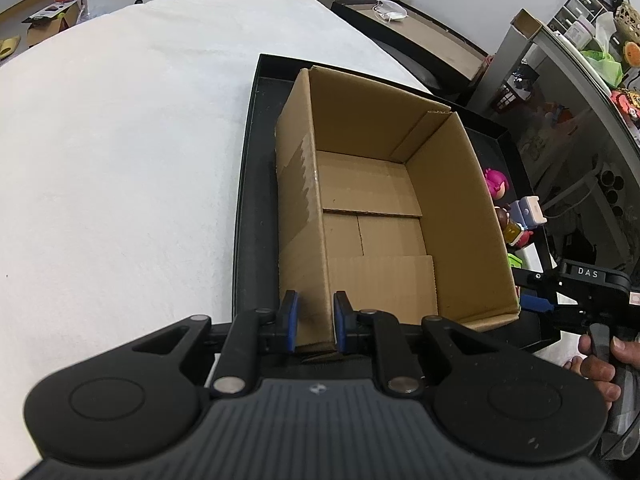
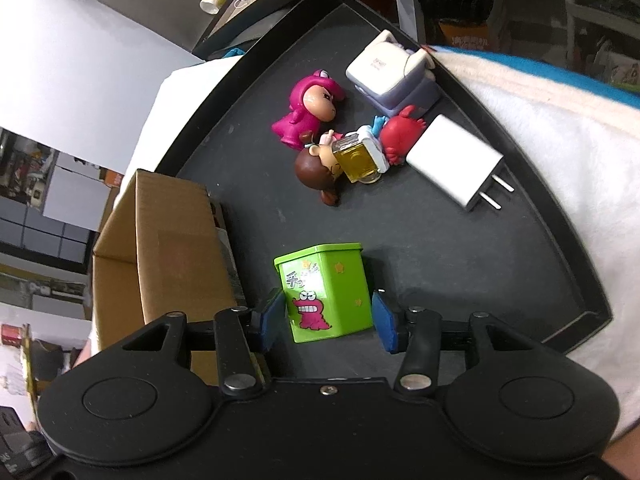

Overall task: Organize rigid objects
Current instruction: 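Close the right gripper on the green hexagonal cup, then lift the green cup with the right gripper over the box, then open the right gripper to drop the green cup into the box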

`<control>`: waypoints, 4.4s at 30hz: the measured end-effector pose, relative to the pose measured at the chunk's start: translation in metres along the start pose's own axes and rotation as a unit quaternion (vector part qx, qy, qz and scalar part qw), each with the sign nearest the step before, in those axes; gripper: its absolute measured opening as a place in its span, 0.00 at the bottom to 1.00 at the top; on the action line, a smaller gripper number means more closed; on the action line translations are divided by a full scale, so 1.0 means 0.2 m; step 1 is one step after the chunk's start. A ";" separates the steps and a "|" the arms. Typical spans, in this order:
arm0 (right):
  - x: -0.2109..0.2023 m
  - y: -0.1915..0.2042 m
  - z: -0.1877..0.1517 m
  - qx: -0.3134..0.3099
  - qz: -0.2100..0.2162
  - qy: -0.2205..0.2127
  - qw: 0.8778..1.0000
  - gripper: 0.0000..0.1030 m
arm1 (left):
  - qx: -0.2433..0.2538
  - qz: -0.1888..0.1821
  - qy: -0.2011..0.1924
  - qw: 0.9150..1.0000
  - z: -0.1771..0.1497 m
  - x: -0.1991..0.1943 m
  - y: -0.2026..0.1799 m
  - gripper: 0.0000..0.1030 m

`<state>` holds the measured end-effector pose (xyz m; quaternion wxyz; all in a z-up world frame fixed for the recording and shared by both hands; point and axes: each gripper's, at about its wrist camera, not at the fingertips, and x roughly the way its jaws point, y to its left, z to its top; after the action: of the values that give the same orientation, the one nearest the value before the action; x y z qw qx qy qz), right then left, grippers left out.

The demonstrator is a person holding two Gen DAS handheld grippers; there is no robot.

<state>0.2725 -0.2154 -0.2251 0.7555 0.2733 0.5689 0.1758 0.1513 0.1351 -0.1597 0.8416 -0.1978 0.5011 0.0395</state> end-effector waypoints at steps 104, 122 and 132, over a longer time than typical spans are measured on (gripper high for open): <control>0.37 1.26 -0.10 -0.265 -0.082 -0.031 0.960 0.47 | -0.030 -0.050 -0.014 0.998 -0.01 0.00 0.12 0.18; 0.11 1.12 -0.03 -0.312 -0.108 -0.050 0.943 0.54 | -0.027 -0.045 -0.013 0.999 -0.01 0.00 0.12 0.18; -0.11 0.96 0.03 -0.320 -0.118 -0.068 0.938 0.56 | -0.025 -0.037 -0.011 0.999 0.00 0.01 0.11 0.18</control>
<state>0.2807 -0.0788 -0.0886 0.8554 -0.0402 0.4577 0.2390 0.1456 0.1541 -0.1672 0.8424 -0.2368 0.4834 0.0233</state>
